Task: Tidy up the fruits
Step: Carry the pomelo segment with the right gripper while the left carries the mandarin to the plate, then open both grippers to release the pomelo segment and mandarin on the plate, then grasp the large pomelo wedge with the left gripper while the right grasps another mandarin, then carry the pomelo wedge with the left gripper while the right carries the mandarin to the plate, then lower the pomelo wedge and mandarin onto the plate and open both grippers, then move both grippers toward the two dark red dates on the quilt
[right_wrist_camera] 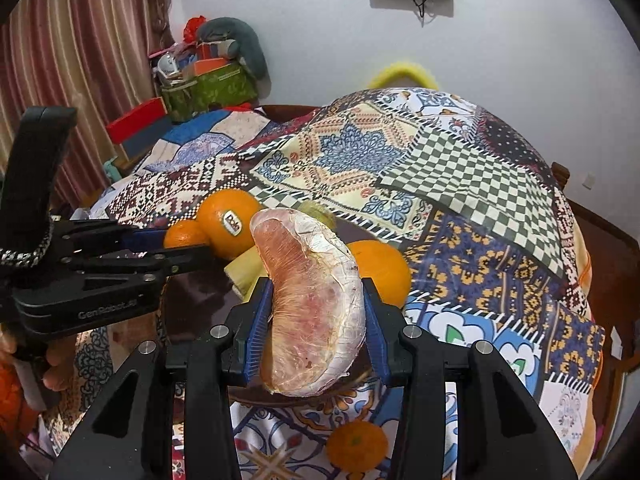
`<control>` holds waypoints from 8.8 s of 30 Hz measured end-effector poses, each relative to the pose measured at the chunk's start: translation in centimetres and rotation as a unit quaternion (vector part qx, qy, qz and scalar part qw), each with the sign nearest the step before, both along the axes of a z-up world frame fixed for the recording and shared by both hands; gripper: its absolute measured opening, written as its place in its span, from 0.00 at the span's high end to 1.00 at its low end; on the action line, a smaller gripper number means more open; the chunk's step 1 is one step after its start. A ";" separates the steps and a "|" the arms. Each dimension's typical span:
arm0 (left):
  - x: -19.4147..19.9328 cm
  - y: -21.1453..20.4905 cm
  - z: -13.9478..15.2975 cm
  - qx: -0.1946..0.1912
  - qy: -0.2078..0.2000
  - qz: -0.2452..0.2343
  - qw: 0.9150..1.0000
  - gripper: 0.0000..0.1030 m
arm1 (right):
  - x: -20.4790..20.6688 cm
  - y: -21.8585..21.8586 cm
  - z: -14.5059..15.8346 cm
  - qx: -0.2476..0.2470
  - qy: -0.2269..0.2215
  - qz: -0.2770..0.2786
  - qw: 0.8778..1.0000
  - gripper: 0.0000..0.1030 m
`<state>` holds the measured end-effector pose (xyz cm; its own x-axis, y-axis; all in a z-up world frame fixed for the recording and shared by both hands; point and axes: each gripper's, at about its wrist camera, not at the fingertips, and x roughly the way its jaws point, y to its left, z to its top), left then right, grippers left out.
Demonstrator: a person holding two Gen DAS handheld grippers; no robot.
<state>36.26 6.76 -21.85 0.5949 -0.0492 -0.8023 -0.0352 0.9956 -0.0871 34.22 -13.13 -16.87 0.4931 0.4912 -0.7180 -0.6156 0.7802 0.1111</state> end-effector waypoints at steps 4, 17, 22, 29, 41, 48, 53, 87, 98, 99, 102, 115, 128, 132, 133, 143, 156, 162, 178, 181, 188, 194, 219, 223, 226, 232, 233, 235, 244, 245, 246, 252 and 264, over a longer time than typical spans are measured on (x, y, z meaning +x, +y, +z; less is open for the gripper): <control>0.0 -0.2 0.0 0.009 -0.002 -0.002 1.000 0.64 | 0.1 0.3 -0.5 -0.006 0.005 0.004 1.000 0.61; -0.5 -0.9 0.4 0.008 0.003 -0.013 1.000 0.64 | 0.3 0.6 -1.0 -0.021 0.013 0.006 1.000 0.59; -1.4 -0.7 1.3 0.002 0.003 -0.013 1.000 0.58 | -0.3 0.2 -0.3 -0.018 0.008 0.006 1.000 0.58; -3.4 -0.3 2.0 0.009 0.006 -0.006 1.000 0.51 | -1.7 -1.0 0.9 -0.012 -0.002 -0.002 1.000 0.51; -7.2 0.3 -0.7 0.026 0.058 0.008 0.998 0.38 | -5.0 -2.9 1.6 -0.022 -0.017 -0.009 1.000 0.50; -7.9 -0.9 -1.3 0.043 0.064 0.015 0.997 0.17 | -5.9 -4.9 0.7 -0.035 -0.004 -0.029 0.999 0.50; -7.6 -0.3 -2.1 0.019 0.068 0.055 0.996 0.12 | -5.9 -6.5 -0.6 -0.046 0.014 -0.044 0.998 0.50; -8.1 2.9 -2.7 0.030 0.072 0.054 0.995 0.12 | -4.0 -5.1 -3.6 -0.043 0.058 -0.033 0.997 0.64; -8.4 2.4 -2.7 0.014 0.059 0.023 0.998 0.45 | -4.3 -5.1 -3.4 -0.036 0.057 -0.027 0.997 0.69; -8.7 2.3 -2.6 0.013 0.059 0.019 0.998 0.45 | -4.5 -5.1 -3.4 -0.036 0.057 -0.026 0.997 0.69; -10.0 1.7 -2.4 0.023 0.060 -0.001 0.998 0.45 | -5.1 -5.2 -3.0 -0.033 0.054 -0.024 0.998 0.69; -12.1 2.1 -2.0 0.022 0.090 0.018 0.996 0.44 | -7.2 -4.9 -1.6 -0.029 0.039 -0.016 0.999 0.69; -11.7 1.7 -2.2 0.048 0.067 0.015 0.996 0.49 | -7.8 -5.0 -1.3 -0.022 0.039 -0.019 0.999 0.69; -12.3 1.5 -1.2 0.049 0.052 0.015 0.997 0.50 | -7.9 -5.1 -0.9 -0.017 0.034 -0.021 0.999 0.69; -12.3 1.5 -0.7 0.047 0.045 0.015 0.998 0.50 | -7.8 -5.1 -0.8 -0.016 0.032 -0.021 0.999 0.69; -10.5 0.3 4.0 0.041 -0.026 0.004 0.999 0.50 | -6.8 -4.7 0.2 -0.005 0.018 -0.024 1.000 0.69; -6.5 -1.3 5.5 0.033 -0.058 -0.014 0.998 0.50 | -4.4 -3.8 1.5 -0.005 -0.014 -0.023 1.000 0.69; -4.3 -2.0 4.7 0.030 -0.055 -0.022 0.998 0.50 | -2.7 -3.9 1.0 -0.007 -0.014 -0.030 0.999 0.69; -0.7 -3.0 2.5 0.037 -0.046 -0.023 0.998 0.50 | -0.1 -3.2 -1.1 -0.022 0.008 -0.027 0.999 0.69; -0.6 -3.1 2.2 0.042 -0.046 -0.022 0.998 0.50 | 0.0 -3.2 -1.5 -0.018 0.015 -0.024 0.999 0.69; -0.3 -3.5 1.5 0.044 -0.036 -0.028 0.998 0.50 | -0.2 -2.5 -2.0 -0.031 0.018 -0.010 0.999 0.69; 0.3 -3.6 1.1 0.043 -0.030 -0.025 0.998 0.50 | -0.1 -2.6 -2.0 -0.030 0.023 -0.010 0.999 0.69; -1.7 -3.3 4.1 0.035 -0.045 -0.019 0.998 0.46 | -1.4 -3.8 0.4 -0.013 0.011 -0.028 0.999 0.57; -3.2 -3.1 5.5 0.036 -0.056 -0.017 0.998 0.46 | -2.4 -3.8 1.7 -0.007 -0.001 -0.028 1.000 0.57; -4.5 -3.1 6.5 0.039 -0.064 -0.015 0.997 0.46 | -3.4 -3.7 2.9 -0.002 -0.012 -0.026 1.000 0.57; -7.2 -2.8 8.2 0.042 -0.074 -0.010 0.996 0.46 | -5.4 -3.5 4.7 0.004 -0.032 -0.022 0.999 0.57; -7.7 -2.7 8.3 0.041 -0.075 -0.010 0.996 0.46 | -5.8 -3.5 5.0 0.005 -0.035 -0.021 0.999 0.57; -8.7 -2.6 8.8 0.041 -0.077 -0.008 0.996 0.46 | -6.6 -3.4 5.6 0.008 -0.040 -0.020 0.999 0.57; -12.4 -2.3 8.6 0.039 -0.069 -0.008 0.997 0.45 | -9.5 -3.4 6.7 0.019 -0.049 -0.020 0.998 0.52; -12.7 -2.3 8.4 0.038 -0.065 -0.009 0.997 0.45 | -9.8 -3.4 6.7 0.020 -0.049 -0.021 0.998 0.51; -12.9 -2.3 8.2 0.036 -0.062 -0.009 0.997 0.45 | -10.0 -3.4 6.7 0.021 -0.048 -0.022 0.998 0.50; -14.4 -1.9 6.7 0.029 -0.044 -0.007 0.999 0.45 | -10.9 -3.1 5.6 0.020 -0.033 -0.025 0.999 0.50; -15.2 -0.1 3.0 0.014 0.000 0.002 1.000 0.45 | -11.1 -0.6 1.7 0.010 0.026 -0.010 1.000 0.50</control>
